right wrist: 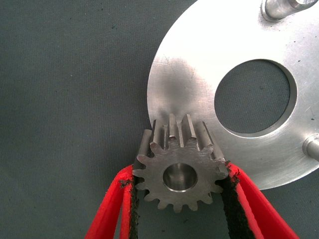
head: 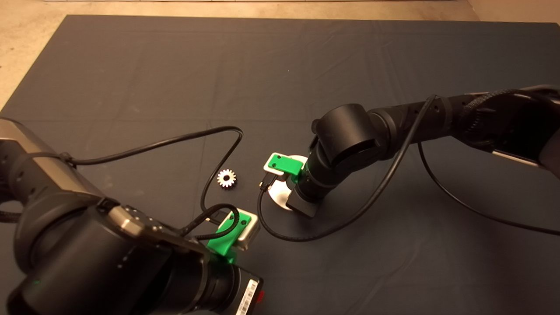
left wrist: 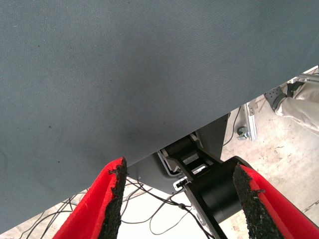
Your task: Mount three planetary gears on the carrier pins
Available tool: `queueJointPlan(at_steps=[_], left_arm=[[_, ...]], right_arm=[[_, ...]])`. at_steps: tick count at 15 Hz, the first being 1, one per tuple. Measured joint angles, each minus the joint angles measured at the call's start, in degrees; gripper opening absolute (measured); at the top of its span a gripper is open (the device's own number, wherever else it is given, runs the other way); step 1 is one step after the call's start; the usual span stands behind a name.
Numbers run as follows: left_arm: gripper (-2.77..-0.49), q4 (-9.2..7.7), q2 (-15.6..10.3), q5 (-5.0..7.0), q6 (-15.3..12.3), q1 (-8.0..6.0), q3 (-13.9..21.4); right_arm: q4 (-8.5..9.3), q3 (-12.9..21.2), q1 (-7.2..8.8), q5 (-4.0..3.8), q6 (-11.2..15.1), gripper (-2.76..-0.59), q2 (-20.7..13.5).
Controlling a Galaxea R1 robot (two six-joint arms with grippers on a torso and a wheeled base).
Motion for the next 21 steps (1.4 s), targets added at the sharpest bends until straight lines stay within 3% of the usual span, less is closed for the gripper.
queueJointPlan(at_steps=[6,8,12,21], left_arm=[[-1.79,0.02,0.0,0.0,0.0,-0.33,0.0],[-1.79,0.02,0.0,0.0,0.0,-0.33,0.0],[-1.79,0.02,0.0,0.0,0.0,-0.33,0.0],[-1.79,0.05,-0.1,0.0,0.0,-0.34,0.0]], right_arm=[[-0.66,-0.1,-0.81,-0.13,-0.3,-2.43,0.2],[-1.47,-0.1,-1.66,-0.17,-1.1,-2.43,0.3],[-2.2,-0.2,-1.9,-0.32,-3.3,-2.43,0.3],[-2.26,-1.7,-2.41,0.46,-5.6,-2.43,0.3]])
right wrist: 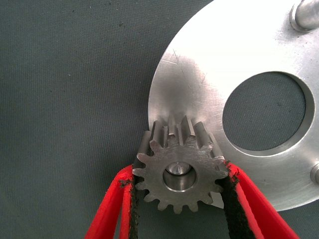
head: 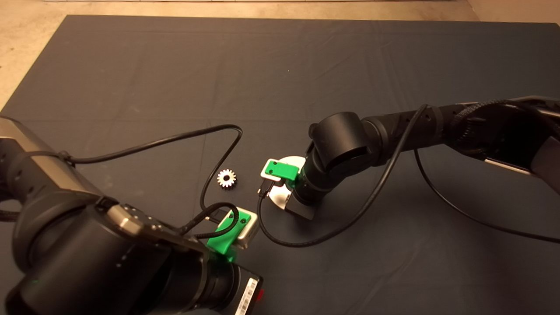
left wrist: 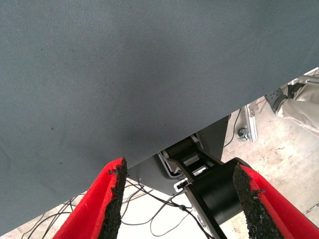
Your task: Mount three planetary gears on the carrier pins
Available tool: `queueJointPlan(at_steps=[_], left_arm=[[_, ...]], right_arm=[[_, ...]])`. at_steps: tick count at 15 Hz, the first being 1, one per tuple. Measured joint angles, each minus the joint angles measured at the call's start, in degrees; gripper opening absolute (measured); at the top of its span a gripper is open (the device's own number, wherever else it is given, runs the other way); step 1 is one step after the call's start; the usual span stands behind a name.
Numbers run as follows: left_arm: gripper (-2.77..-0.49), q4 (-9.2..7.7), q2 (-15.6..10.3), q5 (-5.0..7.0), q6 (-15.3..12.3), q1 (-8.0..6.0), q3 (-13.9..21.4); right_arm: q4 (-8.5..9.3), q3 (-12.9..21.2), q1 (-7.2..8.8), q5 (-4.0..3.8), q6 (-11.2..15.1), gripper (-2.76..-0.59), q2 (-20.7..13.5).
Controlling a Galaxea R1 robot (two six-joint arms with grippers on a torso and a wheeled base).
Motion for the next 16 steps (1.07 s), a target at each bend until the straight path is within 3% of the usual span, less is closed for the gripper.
queueJointPlan(at_steps=[7,16], left_arm=[[-1.79,0.13,-0.1,0.0,0.0,0.01,0.0],[-1.79,0.26,-0.1,0.0,0.0,0.01,0.0]], right_arm=[[0.0,-0.2,-0.11,0.09,-0.2,-2.35,0.0],[-0.41,-0.5,-0.42,0.23,-0.2,-1.86,0.0]])
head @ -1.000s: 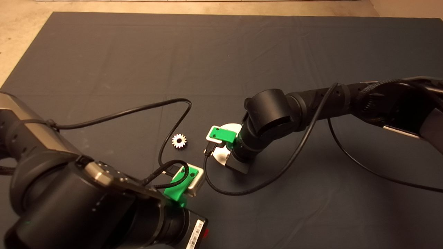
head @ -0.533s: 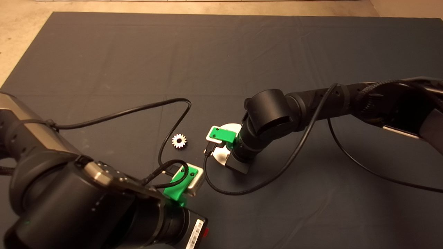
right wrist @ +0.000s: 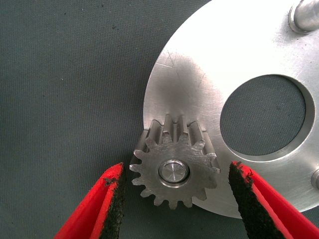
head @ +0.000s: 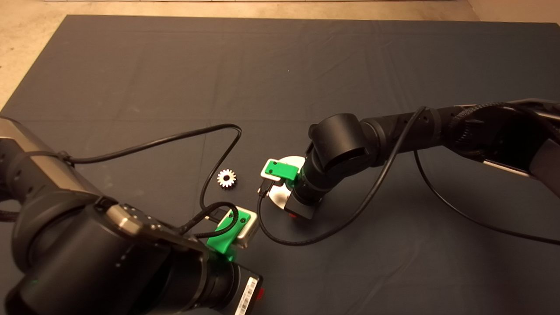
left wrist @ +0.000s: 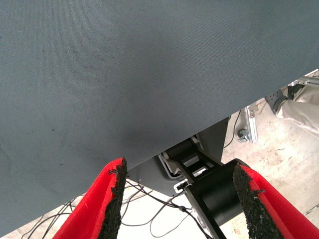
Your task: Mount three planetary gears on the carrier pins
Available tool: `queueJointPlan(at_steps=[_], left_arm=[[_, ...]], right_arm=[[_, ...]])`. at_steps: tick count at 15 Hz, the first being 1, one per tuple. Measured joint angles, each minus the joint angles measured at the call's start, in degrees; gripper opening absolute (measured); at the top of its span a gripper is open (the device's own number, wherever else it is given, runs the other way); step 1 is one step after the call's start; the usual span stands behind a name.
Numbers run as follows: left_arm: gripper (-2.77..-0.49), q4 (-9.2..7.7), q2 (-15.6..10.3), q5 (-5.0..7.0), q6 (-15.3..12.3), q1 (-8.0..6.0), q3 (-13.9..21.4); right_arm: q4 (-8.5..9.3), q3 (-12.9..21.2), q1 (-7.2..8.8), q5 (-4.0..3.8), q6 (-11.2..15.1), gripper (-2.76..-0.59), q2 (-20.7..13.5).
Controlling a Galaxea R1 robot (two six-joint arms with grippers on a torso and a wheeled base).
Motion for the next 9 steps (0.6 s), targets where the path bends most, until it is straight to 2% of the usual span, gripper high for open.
queueJointPlan(at_steps=[4,5,9], left_arm=[[-1.79,0.21,0.0,0.0,0.0,-0.02,0.0],[-1.79,0.22,0.0,0.0,0.0,-0.02,0.0],[-1.79,0.38,0.0,0.0,0.0,-0.02,0.0]], right_arm=[[0.0,0.0,0.0,0.0,0.0,-1.62,0.0],[0.0,0.0,0.0,0.0,0.0,-1.48,0.0],[-0.02,0.0,0.0,0.0,0.2,-1.31,0.0]])
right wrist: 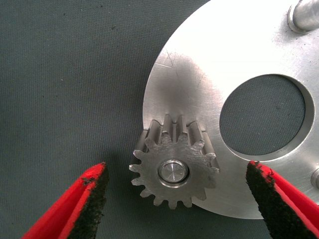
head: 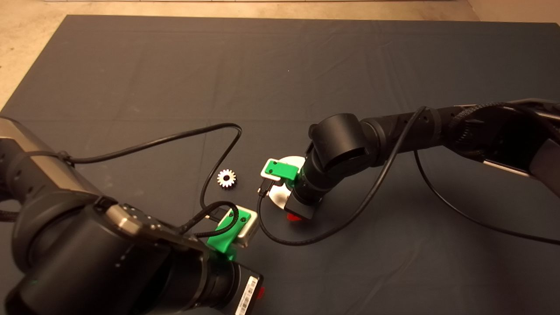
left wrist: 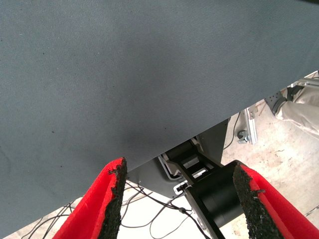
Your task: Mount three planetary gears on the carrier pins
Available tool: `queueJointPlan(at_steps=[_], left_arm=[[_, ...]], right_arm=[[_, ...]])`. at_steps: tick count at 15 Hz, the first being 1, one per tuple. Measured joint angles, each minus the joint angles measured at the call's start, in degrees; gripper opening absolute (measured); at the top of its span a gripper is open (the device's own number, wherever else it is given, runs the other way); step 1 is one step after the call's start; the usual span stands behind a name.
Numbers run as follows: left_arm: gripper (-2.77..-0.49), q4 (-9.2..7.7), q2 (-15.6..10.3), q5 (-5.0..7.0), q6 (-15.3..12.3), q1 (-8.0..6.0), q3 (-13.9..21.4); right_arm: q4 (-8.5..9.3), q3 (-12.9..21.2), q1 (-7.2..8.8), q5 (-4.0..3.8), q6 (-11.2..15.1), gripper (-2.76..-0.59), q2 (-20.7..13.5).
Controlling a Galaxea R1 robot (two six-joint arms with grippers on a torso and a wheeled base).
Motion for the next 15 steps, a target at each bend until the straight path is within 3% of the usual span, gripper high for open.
queueJointPlan(at_steps=[3,5,11,13,15], left_arm=[[-1.79,0.0,0.0,0.0,0.0,0.0,0.0],[-1.79,0.0,-0.1,-0.02,0.0,-0.11,0.0],[-1.79,0.2,-0.4,0.0,0.0,-0.28,0.0],[-1.79,0.2,-0.4,0.0,0.0,-0.28,0.0],[-1.79,0.22,-0.5,0.0,0.0,-0.28,0.0]], right_arm=[[-0.06,0.4,0.07,-0.01,1.3,-1.31,0.0],[-0.07,2.1,0.98,0.02,3.0,-1.31,0.0],[-0.09,4.5,5.77,0.0,6.1,-1.31,0.0],[-0.06,5.0,8.34,0.07,6.8,-1.31,-0.5],[0.13,5.2,11.52,0.38,7.6,-1.31,-3.2]])
